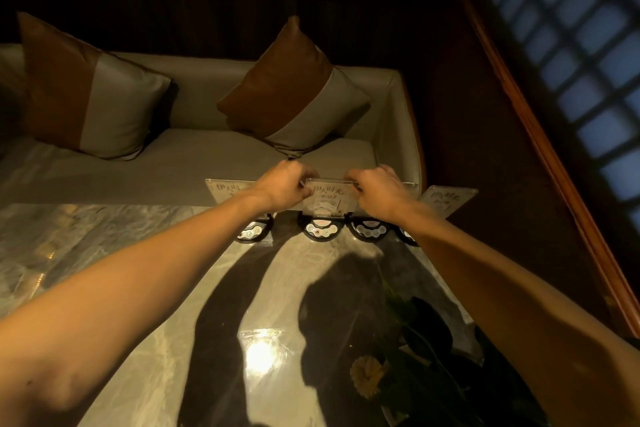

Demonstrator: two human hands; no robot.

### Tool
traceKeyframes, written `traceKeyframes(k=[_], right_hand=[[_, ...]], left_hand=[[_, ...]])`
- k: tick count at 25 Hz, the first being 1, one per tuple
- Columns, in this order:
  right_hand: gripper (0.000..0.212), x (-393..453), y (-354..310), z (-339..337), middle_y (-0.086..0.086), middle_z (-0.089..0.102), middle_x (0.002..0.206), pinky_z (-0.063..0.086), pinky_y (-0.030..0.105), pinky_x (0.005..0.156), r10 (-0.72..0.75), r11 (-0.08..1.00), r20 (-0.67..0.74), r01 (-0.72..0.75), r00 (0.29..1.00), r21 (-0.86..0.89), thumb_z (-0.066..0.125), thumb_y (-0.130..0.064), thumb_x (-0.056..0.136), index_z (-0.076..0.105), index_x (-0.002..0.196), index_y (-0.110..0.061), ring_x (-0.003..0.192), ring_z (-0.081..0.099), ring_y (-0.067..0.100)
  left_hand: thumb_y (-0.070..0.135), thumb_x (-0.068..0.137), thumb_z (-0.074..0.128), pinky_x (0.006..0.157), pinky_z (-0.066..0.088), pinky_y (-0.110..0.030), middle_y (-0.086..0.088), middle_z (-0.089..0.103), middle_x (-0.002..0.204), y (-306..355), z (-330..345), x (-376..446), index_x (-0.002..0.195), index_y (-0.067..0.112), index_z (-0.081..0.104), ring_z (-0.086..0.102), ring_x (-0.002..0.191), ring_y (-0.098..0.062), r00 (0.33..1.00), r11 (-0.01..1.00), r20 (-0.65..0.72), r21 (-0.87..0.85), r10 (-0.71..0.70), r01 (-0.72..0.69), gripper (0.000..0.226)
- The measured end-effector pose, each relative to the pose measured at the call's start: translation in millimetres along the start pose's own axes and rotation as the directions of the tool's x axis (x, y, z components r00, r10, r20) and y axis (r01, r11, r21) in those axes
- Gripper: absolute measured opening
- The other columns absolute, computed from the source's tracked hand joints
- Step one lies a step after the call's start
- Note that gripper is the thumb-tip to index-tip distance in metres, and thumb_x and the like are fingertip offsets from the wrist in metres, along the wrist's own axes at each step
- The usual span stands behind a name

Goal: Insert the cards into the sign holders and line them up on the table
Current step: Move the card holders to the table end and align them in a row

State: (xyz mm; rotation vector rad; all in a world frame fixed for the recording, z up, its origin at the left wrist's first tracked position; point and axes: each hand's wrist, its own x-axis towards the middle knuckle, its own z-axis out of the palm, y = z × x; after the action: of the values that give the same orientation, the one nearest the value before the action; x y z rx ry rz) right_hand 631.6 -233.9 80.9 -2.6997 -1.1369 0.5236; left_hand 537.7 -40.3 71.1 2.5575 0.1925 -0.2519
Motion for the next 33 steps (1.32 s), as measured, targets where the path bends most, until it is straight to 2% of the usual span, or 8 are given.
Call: traceKeyframes(k=[4,8,13,16,19,25,29,33], right_hand=[[0.057,6.9,-10.7,-0.9,0.007,0.065,0.134,0.022,0.05,0.12,-0.037,0.999,-0.055,0.039,0.998,0.031,0.067,-0.029,0.093,0.048,0.145,-0.017,0.13,0.054,0.026],[0.058,21.8,-47.3,0.0,0.012,0.059,0.14,0.027,0.047,0.116,-0.131,0.991,-0.107,0.131,0.986,-0.004,0.064,-0.036,0.093,0.05,0.145,-0.014,0.132,0.05,0.031],[0.051,48.8,-109.2,14.2,0.008,0.064,0.134,0.026,0.054,0.117,-0.225,0.974,0.019,0.225,0.974,-0.03,0.063,-0.039,0.095,0.053,0.141,-0.019,0.131,0.052,0.029],[0.035,58.4,-138.9,28.1,0.006,0.071,0.118,0.027,0.057,0.115,-0.271,0.957,0.067,0.276,0.96,-0.092,0.061,-0.032,0.097,0.06,0.129,-0.019,0.12,0.06,0.028],[0.019,63.3,-152.7,35.2,0.006,0.073,0.105,0.024,0.056,0.117,-0.243,0.965,0.066,0.248,0.968,-0.089,0.054,-0.018,0.099,0.065,0.114,-0.02,0.112,0.063,0.029],[0.013,59.7,-135.0,22.0,0.001,0.073,0.098,0.029,0.051,0.114,-0.218,0.971,0.039,0.221,0.975,-0.09,0.055,-0.023,0.1,0.067,0.099,-0.024,0.102,0.065,0.023],[0.013,50.4,-120.6,12.7,-0.003,0.071,0.098,0.024,0.05,0.119,-0.185,0.979,0.047,0.189,0.982,-0.075,0.053,-0.025,0.102,0.066,0.102,-0.027,0.099,0.061,0.02],[0.014,44.9,-110.0,11.6,-0.003,0.069,0.095,0.023,0.051,0.119,-0.158,0.983,0.079,0.164,0.984,-0.077,0.053,-0.023,0.102,0.067,0.102,-0.025,0.1,0.06,0.019]], left_hand=[[0.026,0.084,0.078,0.101,0.051,-0.039,-0.005,0.064,0.134,-25.5,-21.7,-11.9,0.138,0.019,0.055,0.063,0.117,-0.021,0.997,0.997,0.061,0.053,-0.057,0.053,0.059],[0.027,0.078,0.083,0.104,0.049,-0.039,-0.003,0.06,0.139,-60.7,-39.3,-33.0,0.141,0.021,0.053,0.059,0.123,-0.021,0.983,0.983,0.086,0.105,-0.163,0.153,0.07],[0.019,0.082,0.077,0.095,0.053,-0.037,-0.004,0.069,0.124,-99.2,-48.3,-60.4,0.131,0.018,0.062,0.064,0.113,-0.022,0.971,0.962,0.004,0.134,-0.239,0.237,0.051],[0.017,0.088,0.071,0.083,0.055,-0.035,-0.006,0.073,0.111,-119.3,-46.5,-73.7,0.116,0.015,0.069,0.069,0.101,-0.024,0.96,0.959,-0.088,0.069,-0.267,0.273,0.029],[0.02,0.092,0.067,0.08,0.054,-0.036,-0.006,0.074,0.101,-131.5,-43.9,-78.5,0.101,0.013,0.072,0.069,0.095,-0.023,0.953,0.964,-0.155,0.014,-0.261,0.267,0.012],[0.025,0.092,0.068,0.076,0.05,-0.032,-0.004,0.074,0.097,-121.7,-35.9,-70.5,0.096,0.015,0.073,0.064,0.086,-0.018,0.962,0.978,-0.179,-0.054,-0.208,0.201,0.012],[0.024,0.093,0.068,0.081,0.056,-0.039,-0.004,0.075,0.099,-107.4,-28.0,-63.2,0.1,0.014,0.074,0.068,0.09,-0.02,0.97,0.982,-0.16,-0.082,-0.183,0.171,0.014],[0.023,0.094,0.067,0.078,0.053,-0.035,-0.005,0.075,0.1,-96.9,-23.1,-58.1,0.1,0.013,0.075,0.067,0.091,-0.02,0.977,0.987,-0.15,-0.057,-0.154,0.147,0.014]])
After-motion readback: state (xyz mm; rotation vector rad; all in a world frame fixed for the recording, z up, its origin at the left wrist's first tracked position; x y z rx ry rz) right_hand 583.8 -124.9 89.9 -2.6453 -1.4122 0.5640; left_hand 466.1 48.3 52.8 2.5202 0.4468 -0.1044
